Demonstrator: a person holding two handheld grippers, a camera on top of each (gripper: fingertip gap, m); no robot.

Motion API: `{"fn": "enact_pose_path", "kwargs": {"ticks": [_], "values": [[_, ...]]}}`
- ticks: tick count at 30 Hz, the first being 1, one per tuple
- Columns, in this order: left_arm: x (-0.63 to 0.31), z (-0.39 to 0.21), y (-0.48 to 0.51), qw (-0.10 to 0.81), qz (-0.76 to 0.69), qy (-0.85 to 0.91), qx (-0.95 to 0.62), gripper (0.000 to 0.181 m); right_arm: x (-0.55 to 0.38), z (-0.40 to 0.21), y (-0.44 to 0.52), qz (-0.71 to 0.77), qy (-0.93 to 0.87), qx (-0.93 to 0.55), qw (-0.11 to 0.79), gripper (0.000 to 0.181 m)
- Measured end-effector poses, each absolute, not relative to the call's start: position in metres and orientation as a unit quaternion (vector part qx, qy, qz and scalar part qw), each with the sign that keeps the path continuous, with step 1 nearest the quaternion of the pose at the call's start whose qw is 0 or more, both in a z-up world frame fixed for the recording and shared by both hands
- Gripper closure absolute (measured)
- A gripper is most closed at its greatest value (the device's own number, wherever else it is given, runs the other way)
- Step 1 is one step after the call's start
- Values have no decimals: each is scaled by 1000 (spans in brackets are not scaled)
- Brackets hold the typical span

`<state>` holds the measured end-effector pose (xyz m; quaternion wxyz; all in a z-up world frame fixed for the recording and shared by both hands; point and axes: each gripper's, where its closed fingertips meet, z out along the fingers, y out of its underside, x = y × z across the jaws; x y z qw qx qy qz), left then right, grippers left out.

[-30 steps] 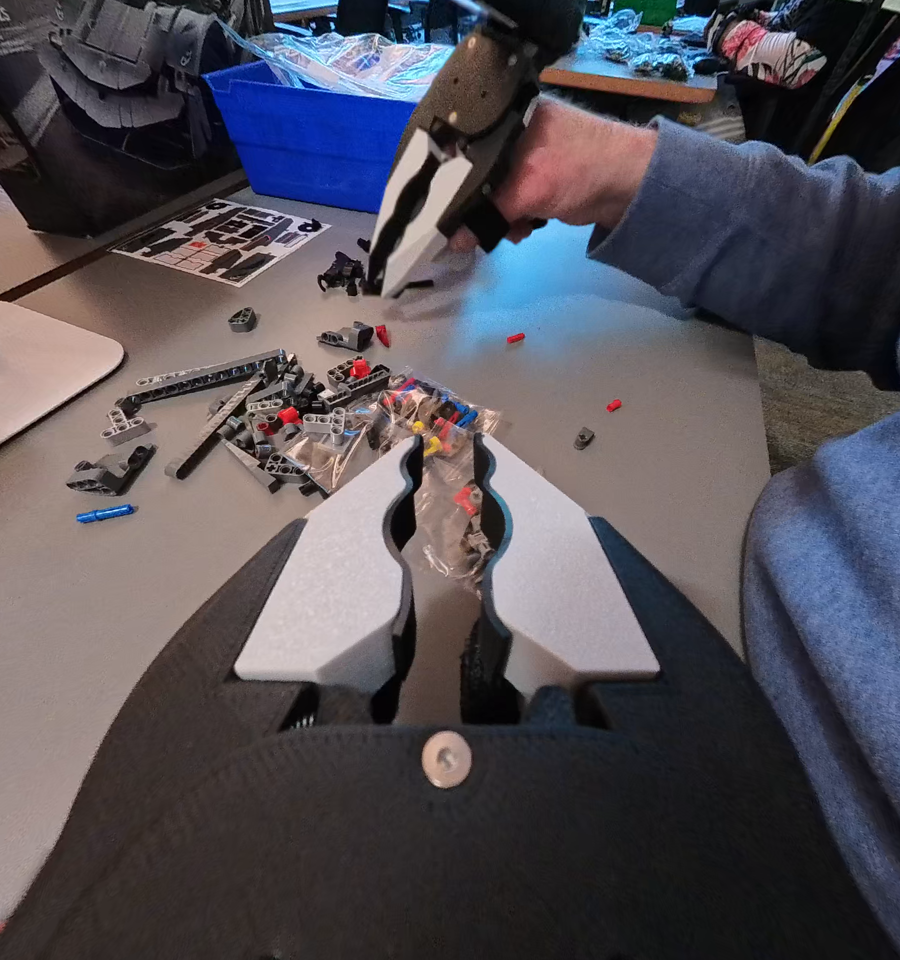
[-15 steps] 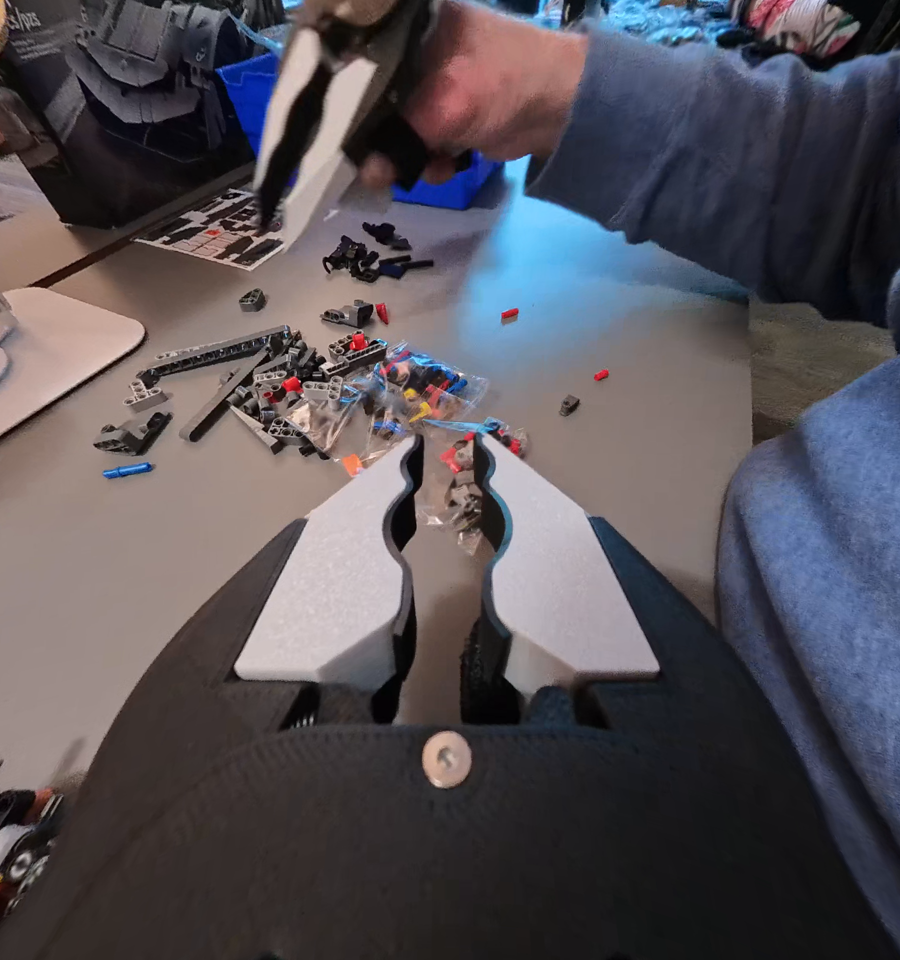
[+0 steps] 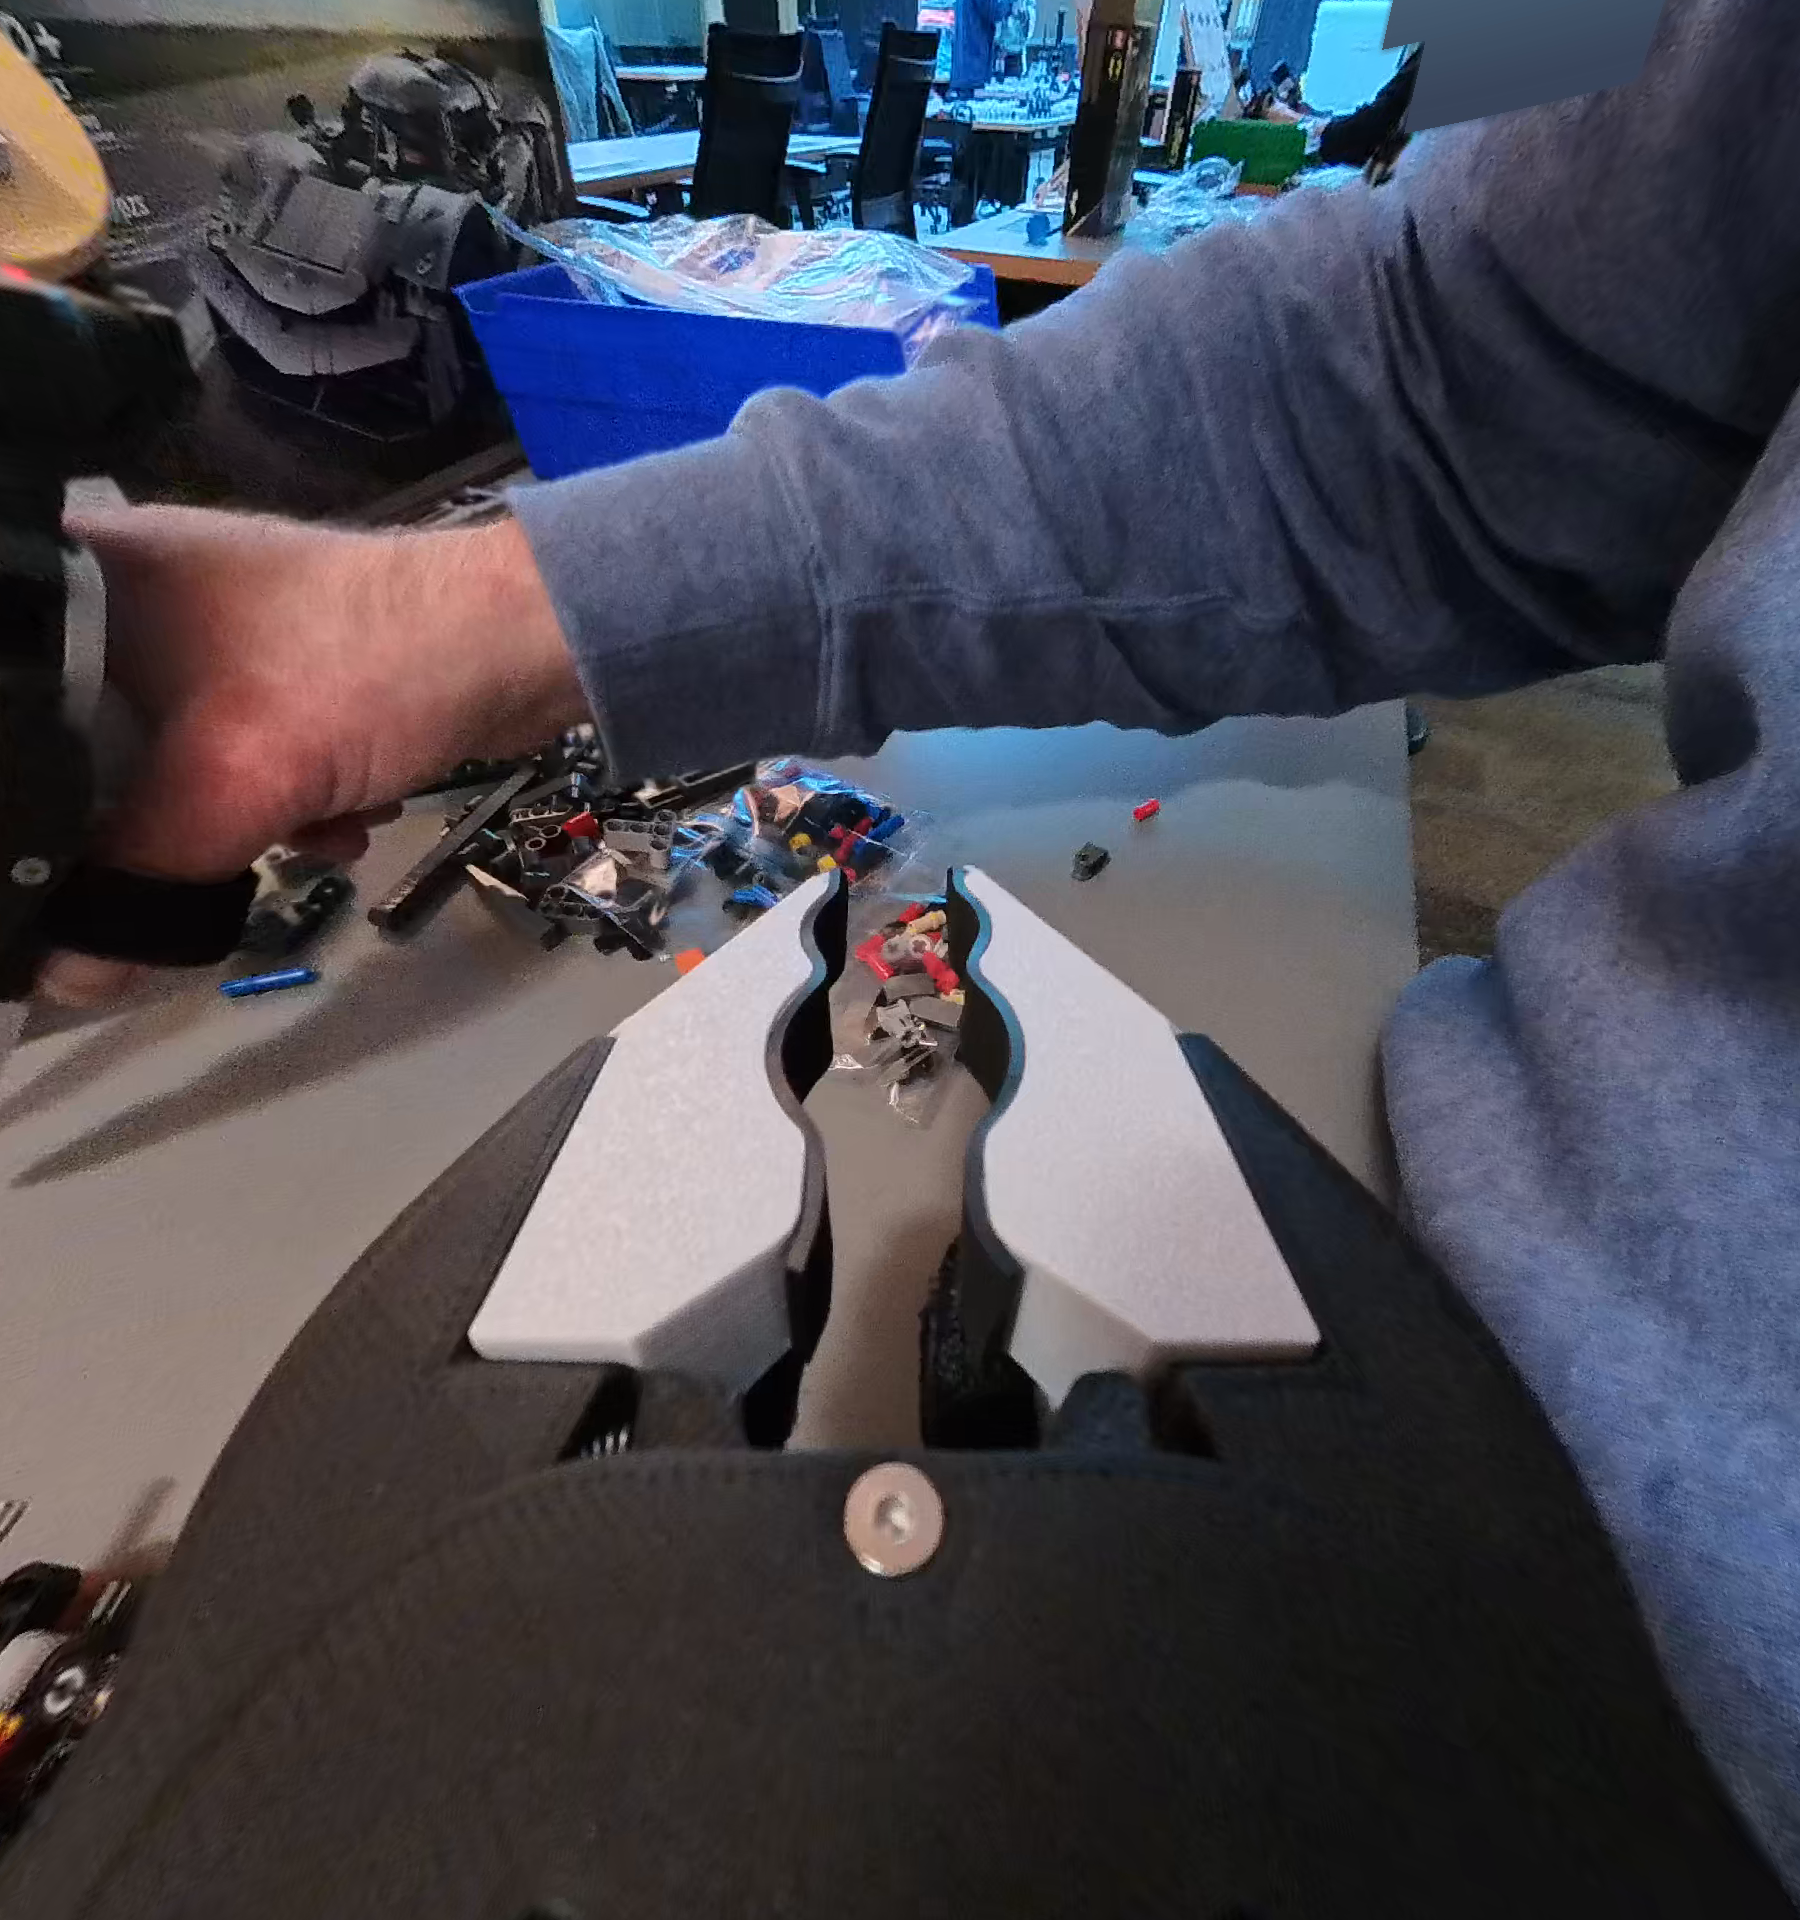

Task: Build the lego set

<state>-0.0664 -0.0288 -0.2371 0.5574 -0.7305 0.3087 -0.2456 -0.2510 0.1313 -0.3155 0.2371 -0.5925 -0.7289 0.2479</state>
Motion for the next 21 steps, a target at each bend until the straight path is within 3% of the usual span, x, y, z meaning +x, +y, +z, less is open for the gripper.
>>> {"fn": "enact_pose_path", "kwargs": {"ticks": [6,12,21], "values": [[-74,-232,-29,564,-253,301,-726,165,-263,-330,135,248,-721,-608,223,177],[-75,-233,-28,564,-251,300,-727,165,-248,-318,131,254,-718,-607,228,177],[-70,-234,-26,560,-250,306,-728,165,-44,-282,207,183,-588,-734,286,177]]}}
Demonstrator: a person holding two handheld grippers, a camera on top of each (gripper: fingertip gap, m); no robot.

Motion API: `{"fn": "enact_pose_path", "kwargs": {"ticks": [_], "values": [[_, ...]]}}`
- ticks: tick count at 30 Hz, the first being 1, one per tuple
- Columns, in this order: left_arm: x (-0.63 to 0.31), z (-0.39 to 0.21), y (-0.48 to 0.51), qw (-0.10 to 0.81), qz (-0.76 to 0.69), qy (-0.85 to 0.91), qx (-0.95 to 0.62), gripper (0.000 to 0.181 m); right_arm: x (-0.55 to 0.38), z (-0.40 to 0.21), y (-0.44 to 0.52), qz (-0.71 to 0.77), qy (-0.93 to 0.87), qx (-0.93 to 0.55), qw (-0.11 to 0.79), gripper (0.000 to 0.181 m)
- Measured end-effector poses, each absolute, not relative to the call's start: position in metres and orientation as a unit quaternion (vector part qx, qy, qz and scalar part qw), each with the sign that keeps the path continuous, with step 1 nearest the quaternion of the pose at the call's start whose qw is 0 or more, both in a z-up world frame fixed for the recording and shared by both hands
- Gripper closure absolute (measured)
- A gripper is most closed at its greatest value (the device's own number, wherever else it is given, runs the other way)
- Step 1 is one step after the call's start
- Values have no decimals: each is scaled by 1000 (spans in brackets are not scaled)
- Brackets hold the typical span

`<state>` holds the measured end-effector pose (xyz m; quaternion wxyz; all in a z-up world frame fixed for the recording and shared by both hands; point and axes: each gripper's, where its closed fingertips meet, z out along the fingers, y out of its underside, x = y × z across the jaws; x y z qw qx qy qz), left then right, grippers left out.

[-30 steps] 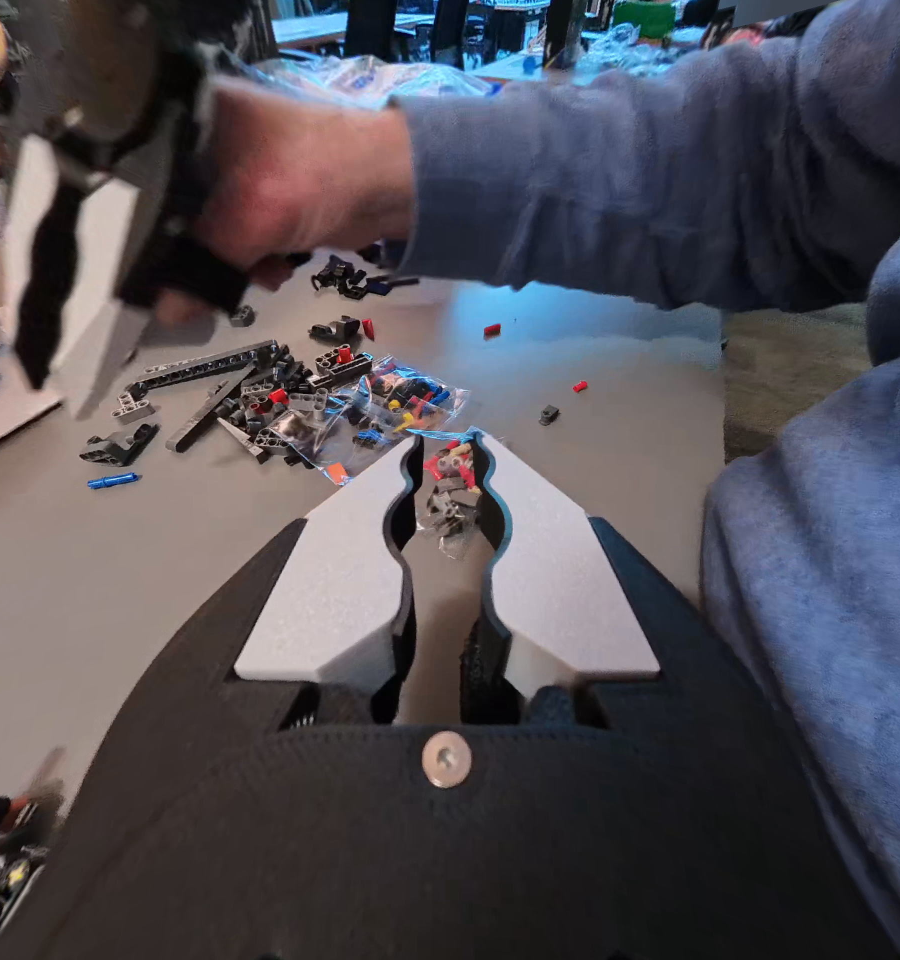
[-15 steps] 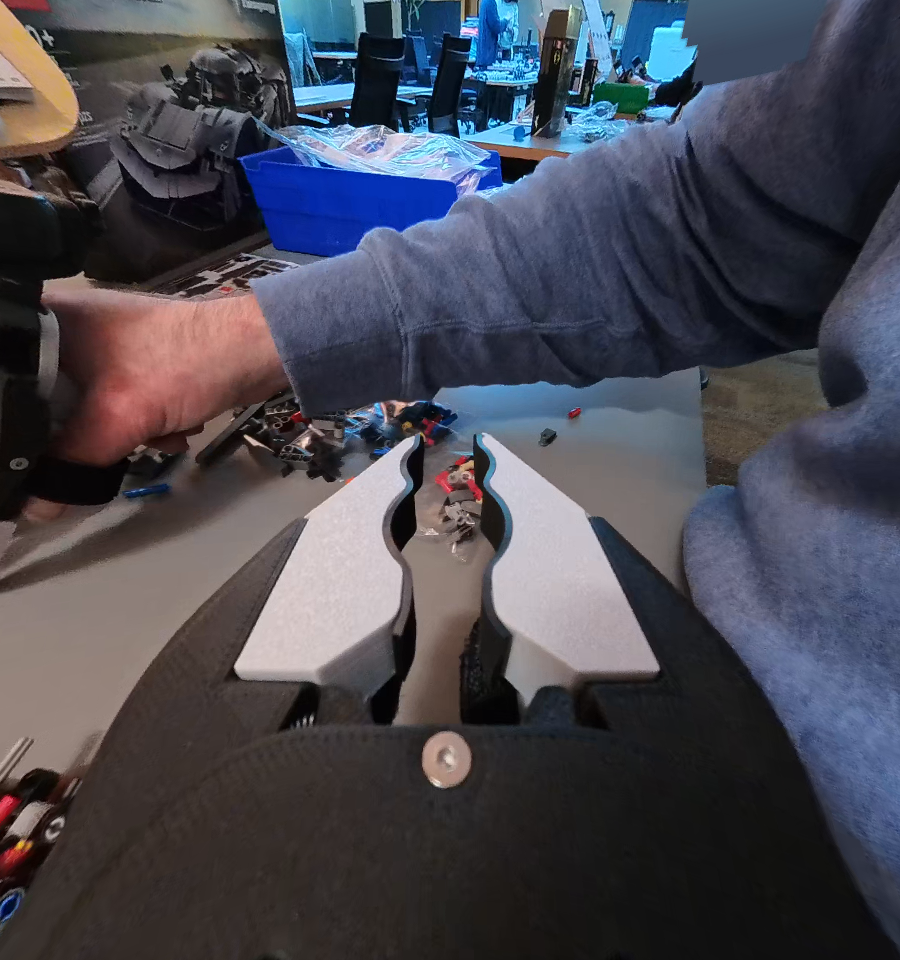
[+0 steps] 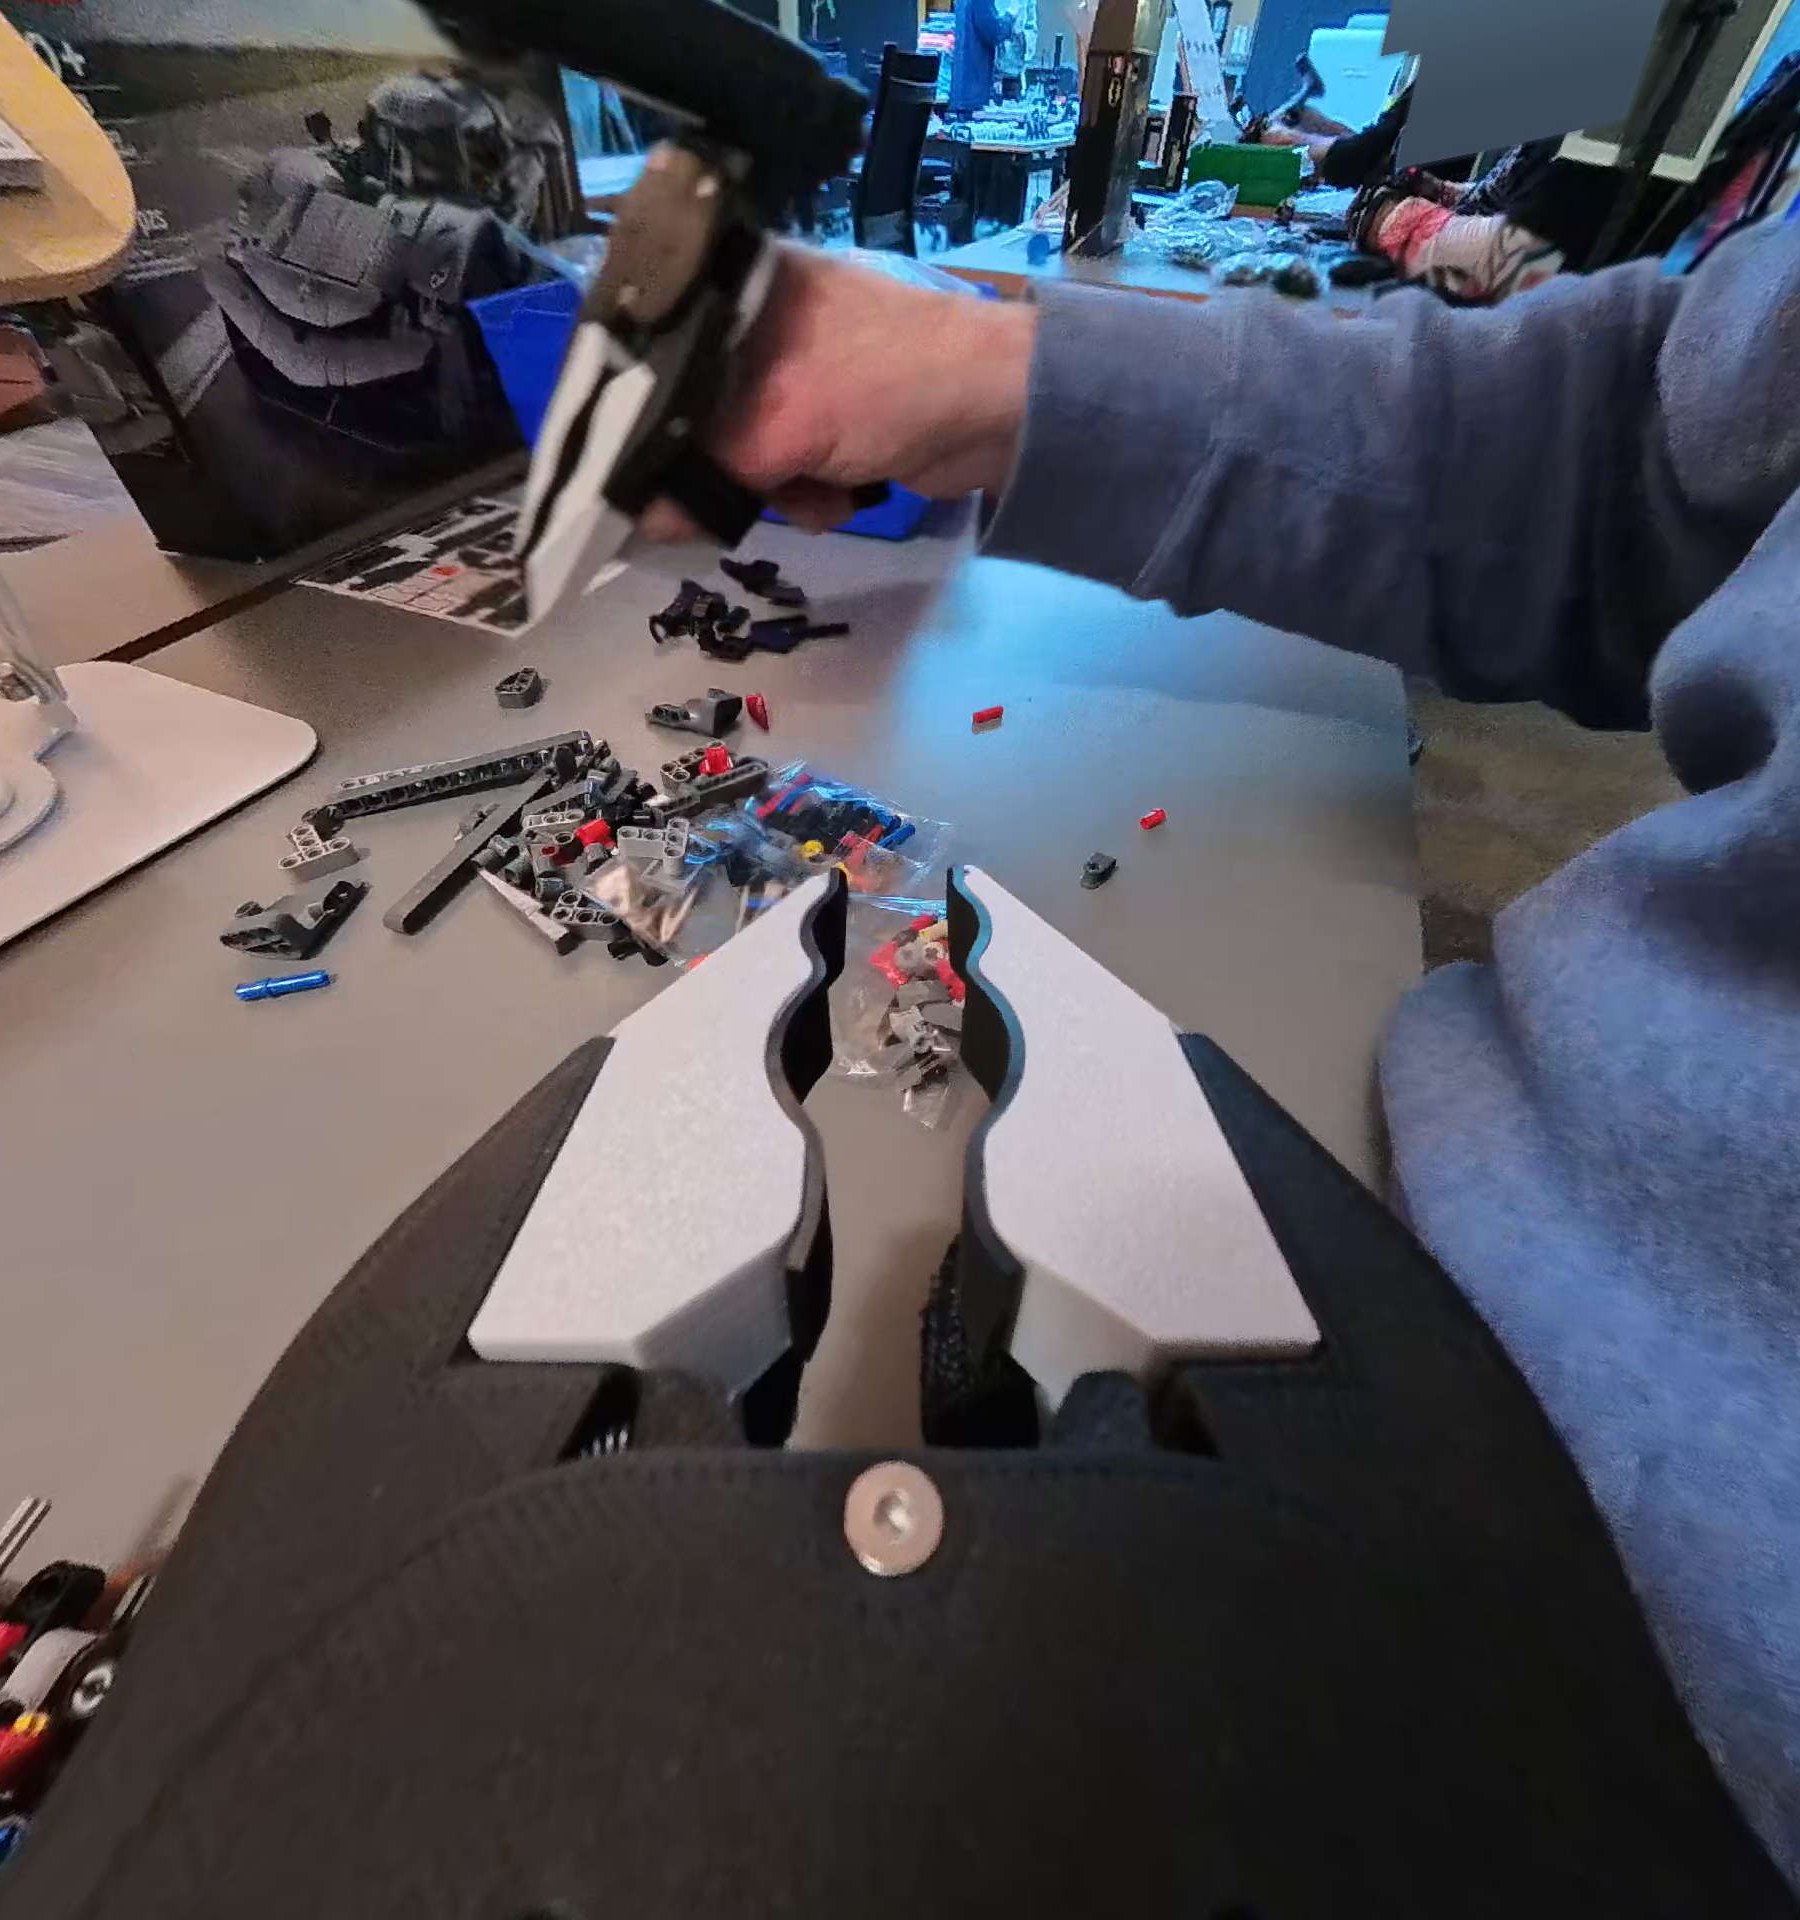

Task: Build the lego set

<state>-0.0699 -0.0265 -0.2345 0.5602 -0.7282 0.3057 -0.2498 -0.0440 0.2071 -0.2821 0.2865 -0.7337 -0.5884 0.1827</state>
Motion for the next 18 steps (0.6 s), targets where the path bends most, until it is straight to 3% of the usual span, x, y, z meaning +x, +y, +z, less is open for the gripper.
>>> {"fn": "enact_pose_path", "kwargs": {"ticks": [6,13,18], "values": [[-64,-234,-28,559,-249,309,-728,165,73,-296,247,127,-495,-805,302,177],[-58,-236,-31,555,-239,322,-729,165,98,-318,249,96,-490,-822,274,176],[-57,-238,-33,553,-236,326,-729,165,102,-317,246,98,-486,-824,273,165]]}}
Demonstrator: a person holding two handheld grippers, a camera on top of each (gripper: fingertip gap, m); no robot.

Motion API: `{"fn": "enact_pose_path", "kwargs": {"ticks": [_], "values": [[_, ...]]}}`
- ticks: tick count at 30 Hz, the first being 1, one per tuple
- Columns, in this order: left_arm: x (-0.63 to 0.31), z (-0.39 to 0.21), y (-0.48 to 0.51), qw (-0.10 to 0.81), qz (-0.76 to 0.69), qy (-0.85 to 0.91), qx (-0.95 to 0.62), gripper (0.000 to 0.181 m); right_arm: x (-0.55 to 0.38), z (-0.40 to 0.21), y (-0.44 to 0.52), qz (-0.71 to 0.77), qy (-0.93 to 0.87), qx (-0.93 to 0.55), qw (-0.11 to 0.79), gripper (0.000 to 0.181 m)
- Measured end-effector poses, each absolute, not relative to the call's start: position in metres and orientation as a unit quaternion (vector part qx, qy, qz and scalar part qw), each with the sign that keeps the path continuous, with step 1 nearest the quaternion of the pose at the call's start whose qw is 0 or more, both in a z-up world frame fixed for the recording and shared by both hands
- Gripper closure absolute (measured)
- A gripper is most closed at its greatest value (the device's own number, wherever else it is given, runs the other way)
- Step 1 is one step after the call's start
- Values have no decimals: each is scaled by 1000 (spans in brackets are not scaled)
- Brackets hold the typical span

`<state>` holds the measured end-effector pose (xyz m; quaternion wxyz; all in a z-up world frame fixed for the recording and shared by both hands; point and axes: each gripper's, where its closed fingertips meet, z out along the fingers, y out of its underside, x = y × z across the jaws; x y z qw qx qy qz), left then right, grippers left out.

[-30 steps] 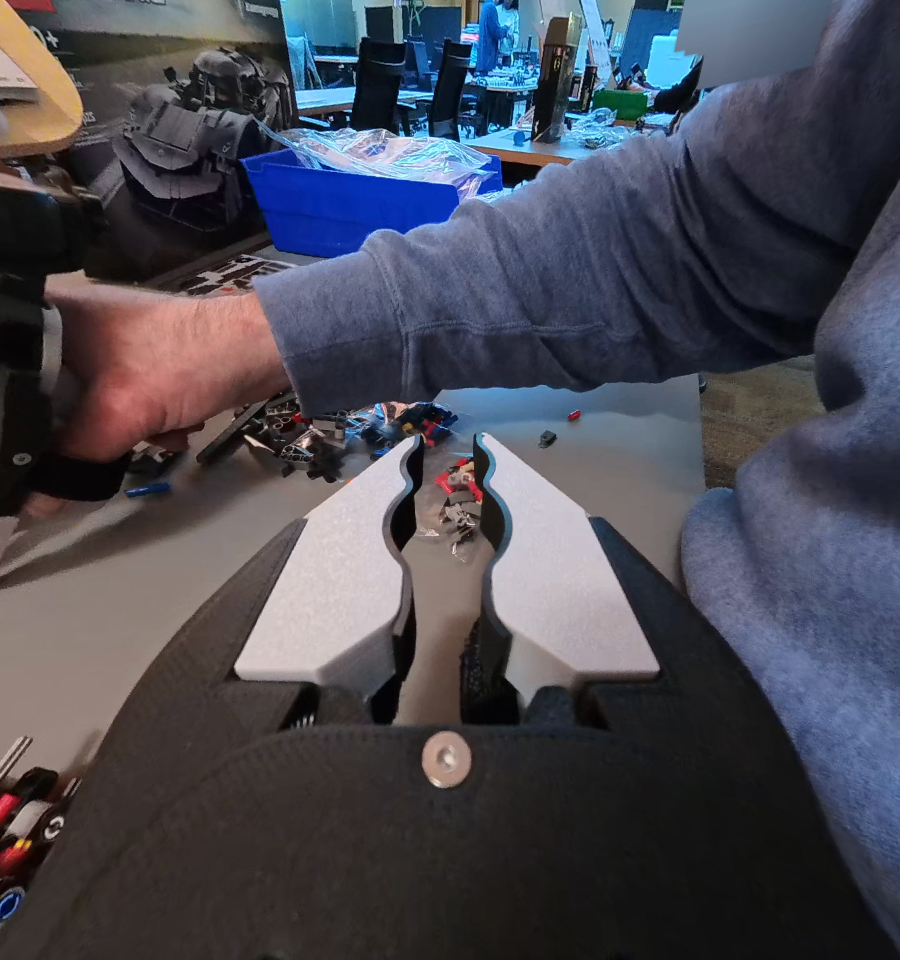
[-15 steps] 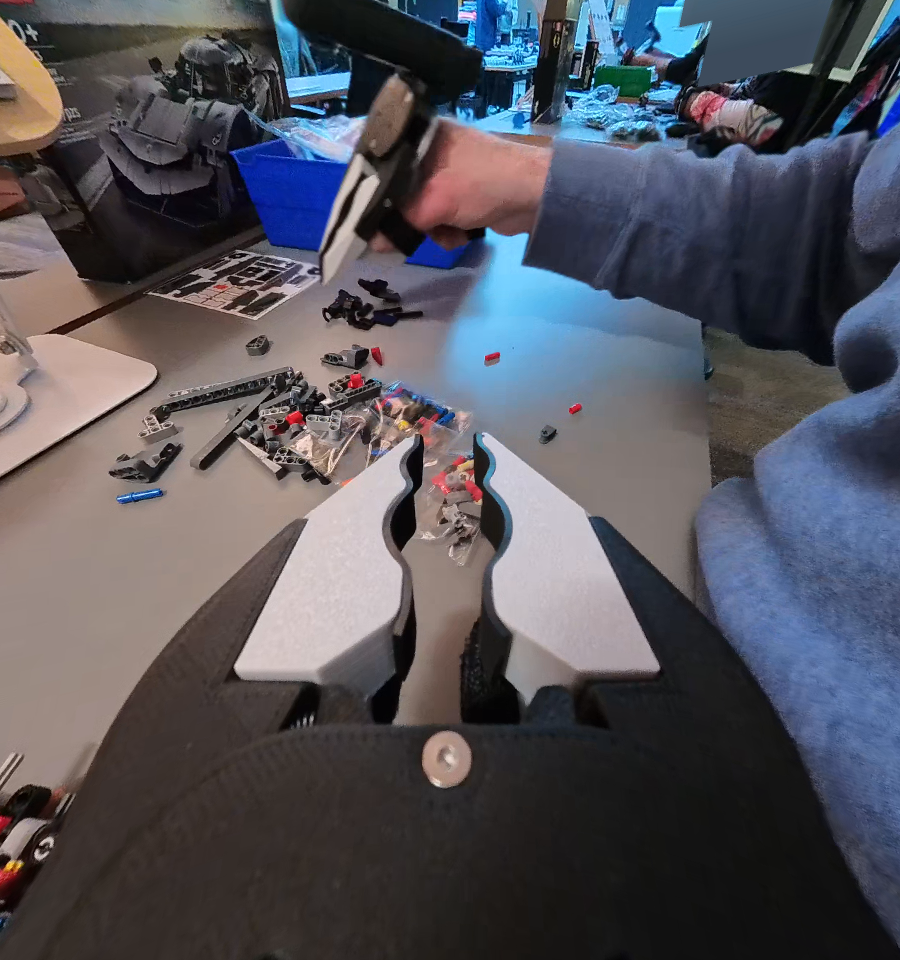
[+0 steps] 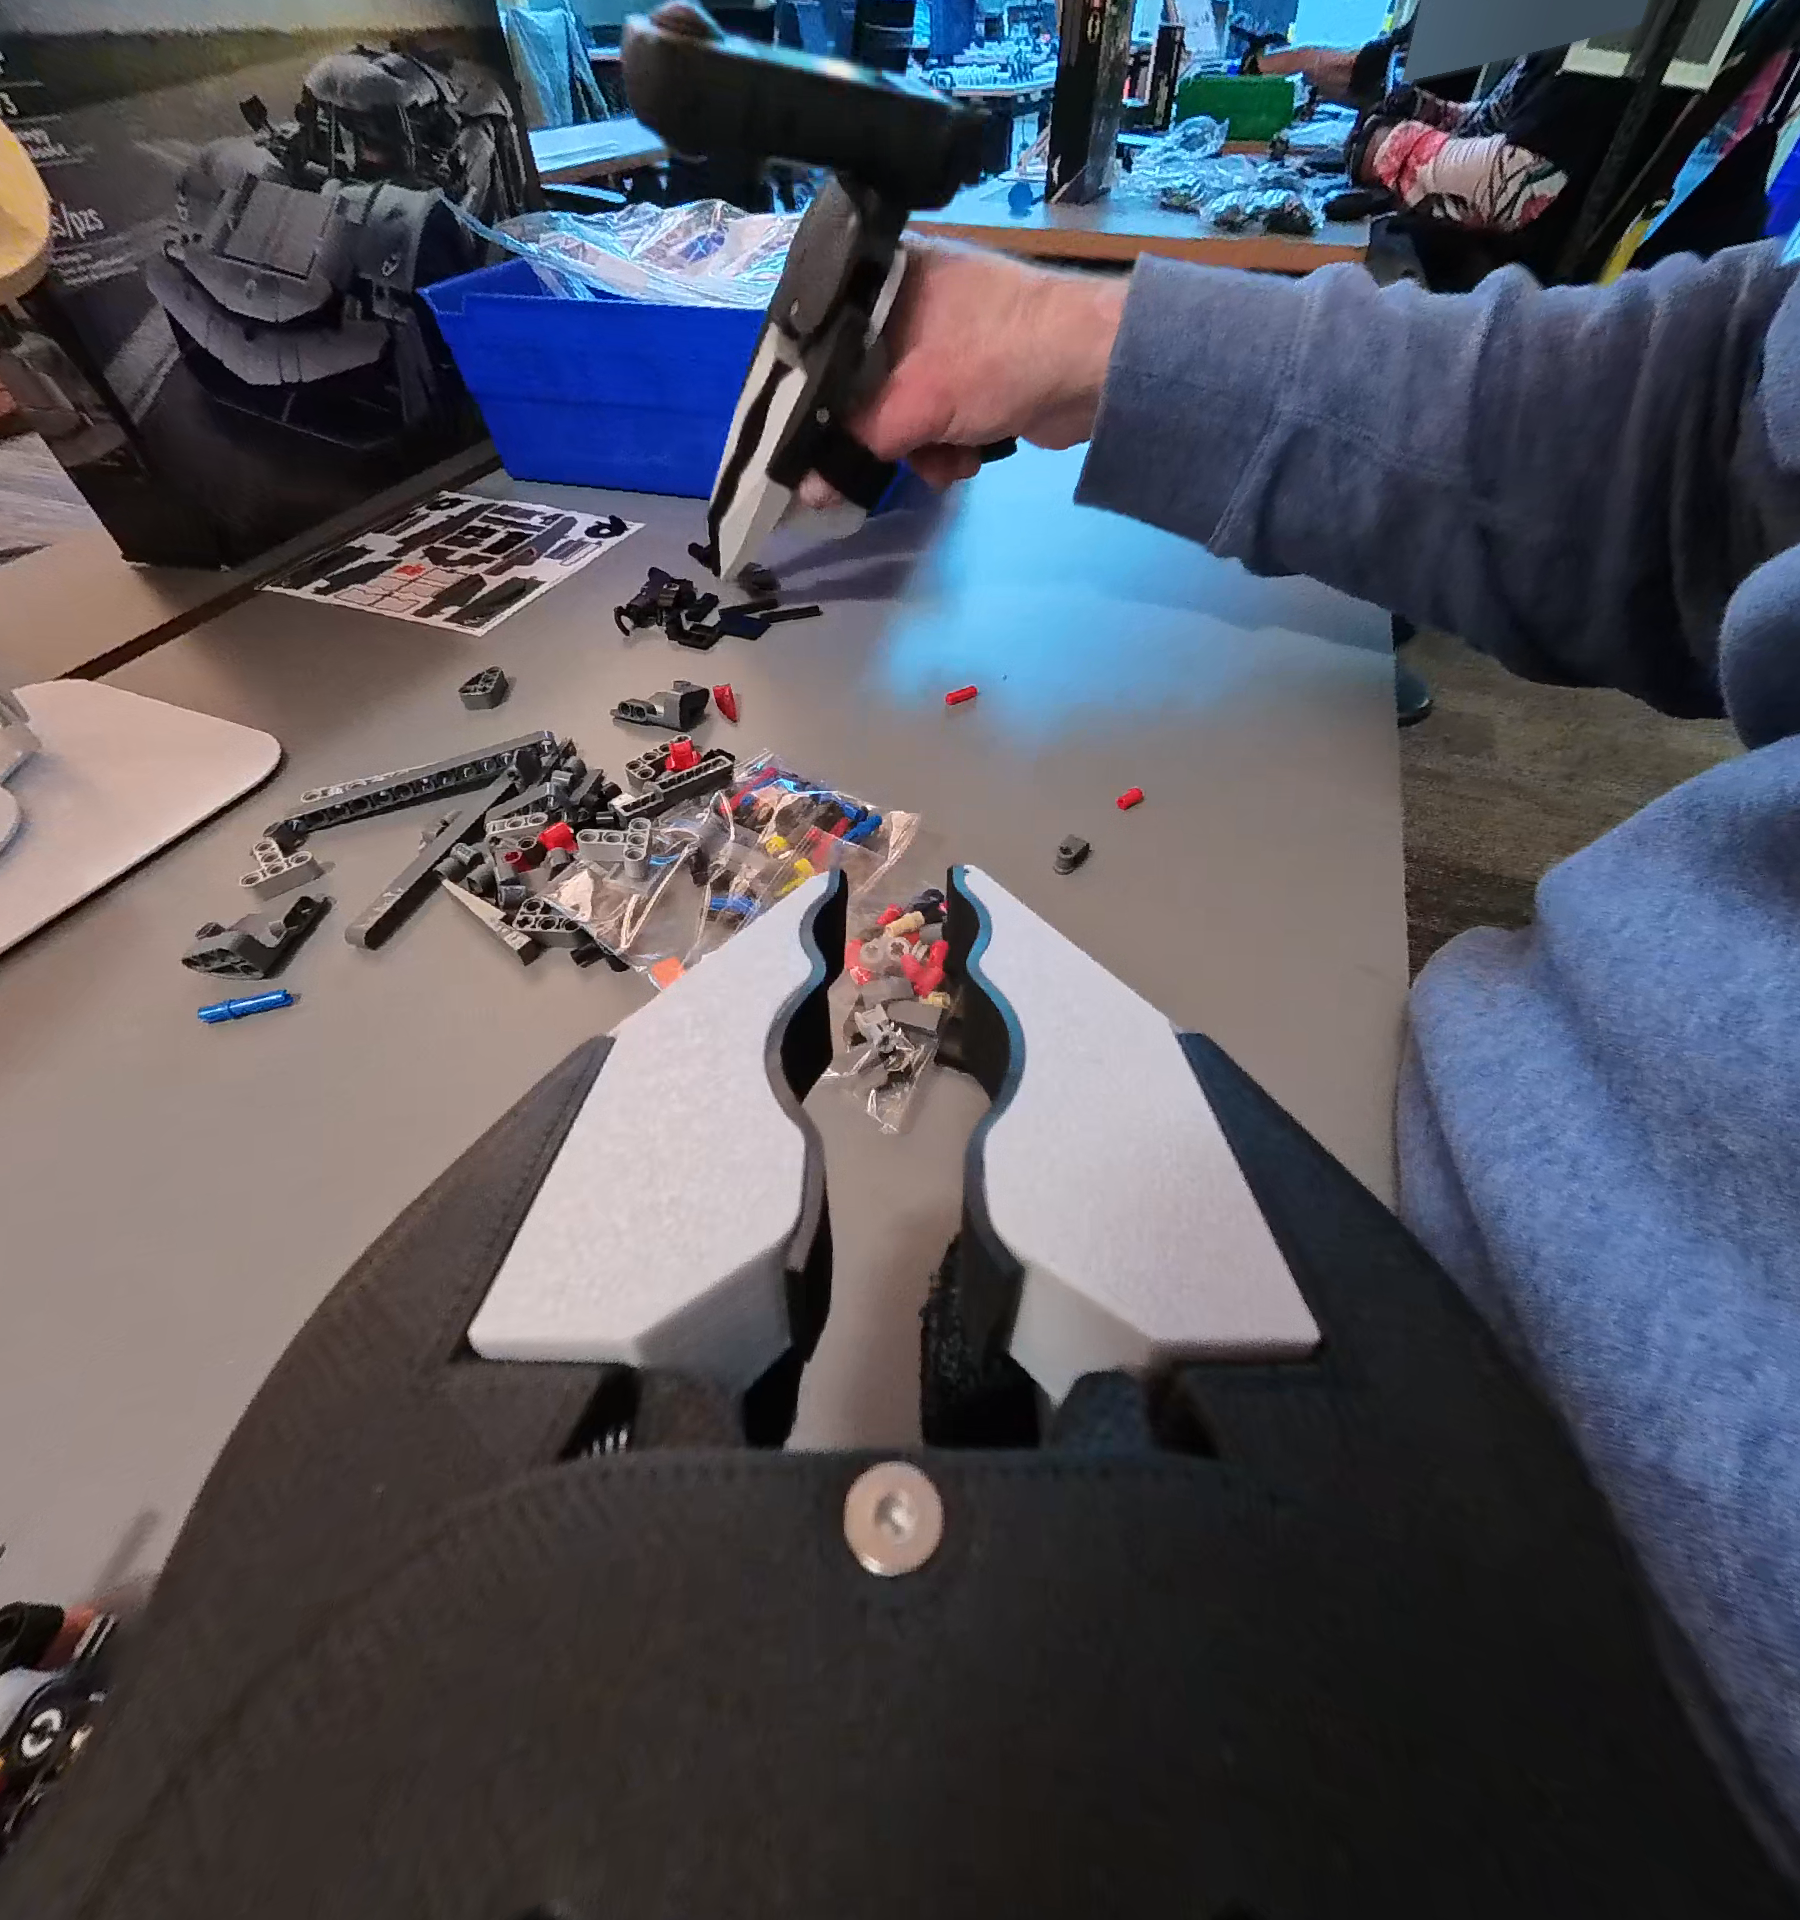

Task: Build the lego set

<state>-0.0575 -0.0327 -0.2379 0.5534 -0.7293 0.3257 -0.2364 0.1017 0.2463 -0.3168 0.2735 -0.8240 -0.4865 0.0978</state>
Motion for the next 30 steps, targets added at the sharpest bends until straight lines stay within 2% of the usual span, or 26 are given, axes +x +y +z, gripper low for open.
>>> {"fn": "enact_pose_path", "kwargs": {"ticks": [7,16,23,30], "values": [[-60,-239,-33,553,-235,325,-730,165,89,-291,233,119,-496,-807,299,164],[-59,-241,-32,550,-236,327,-732,165,13,-265,152,225,-590,-722,281,152],[-61,-243,-31,547,-226,326,-737,164,-9,-295,91,224,-659,-691,195,140],[-67,-264,-15,511,-174,323,-778,154,-5,-323,65,205,-689,-673,174,153]]}}
